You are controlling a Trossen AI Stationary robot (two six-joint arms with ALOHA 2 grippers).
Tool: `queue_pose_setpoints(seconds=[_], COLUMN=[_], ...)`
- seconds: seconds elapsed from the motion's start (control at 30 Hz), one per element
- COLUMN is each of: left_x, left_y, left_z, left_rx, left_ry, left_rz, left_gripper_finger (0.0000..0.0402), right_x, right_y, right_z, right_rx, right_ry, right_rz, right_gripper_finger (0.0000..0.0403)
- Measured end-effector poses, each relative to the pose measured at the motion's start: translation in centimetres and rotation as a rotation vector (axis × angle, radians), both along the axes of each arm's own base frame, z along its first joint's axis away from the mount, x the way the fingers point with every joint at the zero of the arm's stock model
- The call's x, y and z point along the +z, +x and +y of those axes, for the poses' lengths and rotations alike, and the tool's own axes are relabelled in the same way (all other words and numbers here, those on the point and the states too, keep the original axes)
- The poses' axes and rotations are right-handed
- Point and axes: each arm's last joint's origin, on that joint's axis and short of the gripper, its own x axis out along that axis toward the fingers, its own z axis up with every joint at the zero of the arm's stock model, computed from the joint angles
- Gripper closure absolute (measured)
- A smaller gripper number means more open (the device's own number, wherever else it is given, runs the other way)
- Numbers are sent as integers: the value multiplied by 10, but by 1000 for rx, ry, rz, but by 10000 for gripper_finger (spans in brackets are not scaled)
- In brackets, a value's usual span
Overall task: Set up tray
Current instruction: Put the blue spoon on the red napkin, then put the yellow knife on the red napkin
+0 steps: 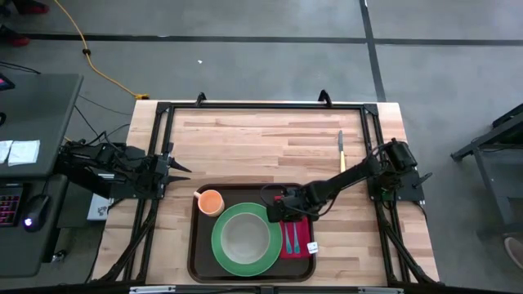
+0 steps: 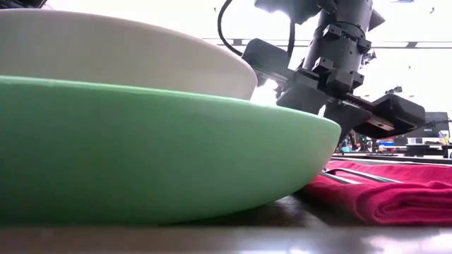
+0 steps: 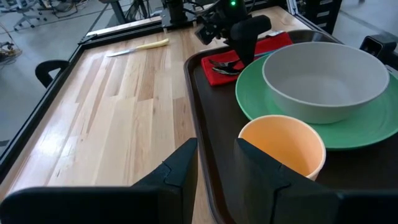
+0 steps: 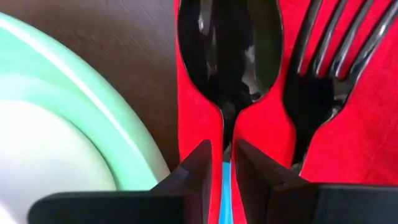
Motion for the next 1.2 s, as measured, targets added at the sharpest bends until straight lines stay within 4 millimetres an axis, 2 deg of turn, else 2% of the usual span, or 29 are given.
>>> queue_pose_setpoints(seconds=[1.07,1.2], left_x=[0,0], left_y=[0,0], left_z=[0,0], left_rx=[1,1], left_ry=[-5,-5], left_rz=[0,0], left_gripper_finger=[266,266], right_x=[1,7], right_y=[1,-1], right_z=[-3,-5], right_rx=[39,34], right_ry=[63,59], right_rz=[14,10], right_gripper_finger=[367,362])
